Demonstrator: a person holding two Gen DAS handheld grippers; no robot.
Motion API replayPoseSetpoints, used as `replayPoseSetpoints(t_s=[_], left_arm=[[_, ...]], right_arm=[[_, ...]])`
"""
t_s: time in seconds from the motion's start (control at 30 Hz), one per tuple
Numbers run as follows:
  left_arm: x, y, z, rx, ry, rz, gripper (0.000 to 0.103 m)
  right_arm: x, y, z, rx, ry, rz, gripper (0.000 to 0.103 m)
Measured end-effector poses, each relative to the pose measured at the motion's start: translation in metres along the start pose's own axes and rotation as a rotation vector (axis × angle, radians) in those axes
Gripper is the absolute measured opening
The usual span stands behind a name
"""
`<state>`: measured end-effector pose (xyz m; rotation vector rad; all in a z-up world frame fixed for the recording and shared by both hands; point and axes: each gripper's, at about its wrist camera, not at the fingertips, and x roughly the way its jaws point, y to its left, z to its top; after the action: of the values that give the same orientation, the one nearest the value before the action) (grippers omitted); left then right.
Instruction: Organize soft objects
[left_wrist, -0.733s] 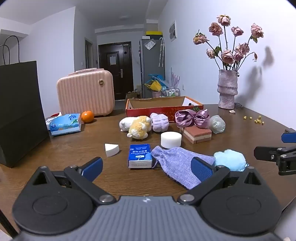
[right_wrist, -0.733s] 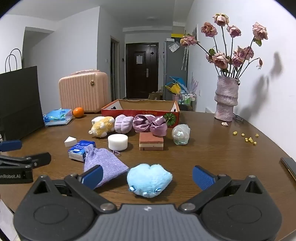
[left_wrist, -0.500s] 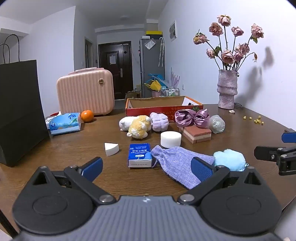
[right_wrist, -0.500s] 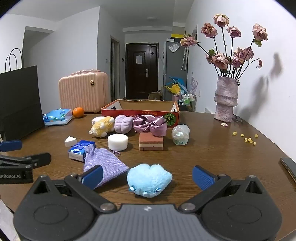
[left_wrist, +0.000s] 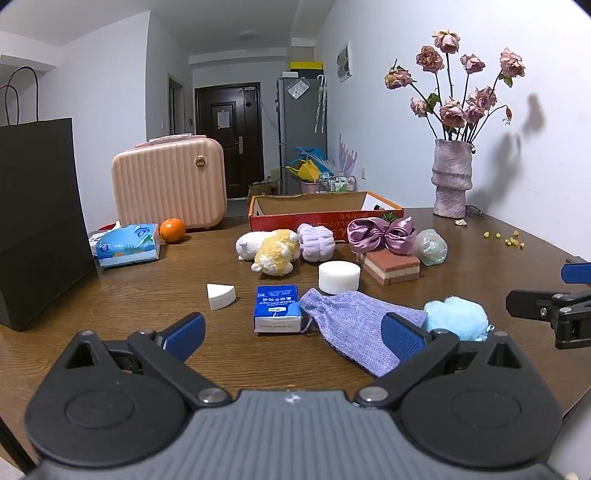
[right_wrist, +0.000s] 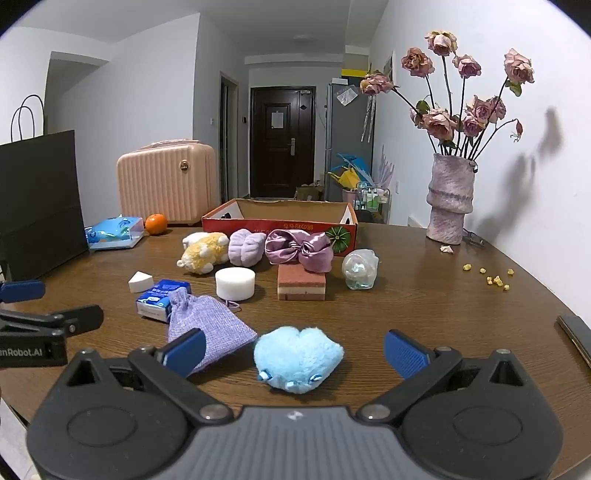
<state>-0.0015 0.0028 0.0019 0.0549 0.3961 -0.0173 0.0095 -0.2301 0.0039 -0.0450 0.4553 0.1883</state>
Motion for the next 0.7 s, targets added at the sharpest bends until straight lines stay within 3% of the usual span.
replayPoseSetpoints(t_s=[0.7], left_arm=[[-0.0079,-0.0091,-0.0006,0.004,-0.009,-0.003,0.103]], right_arm=[[-0.0014,0.0004,-0.0007,-0.001,-0.002,0.0,0.103]])
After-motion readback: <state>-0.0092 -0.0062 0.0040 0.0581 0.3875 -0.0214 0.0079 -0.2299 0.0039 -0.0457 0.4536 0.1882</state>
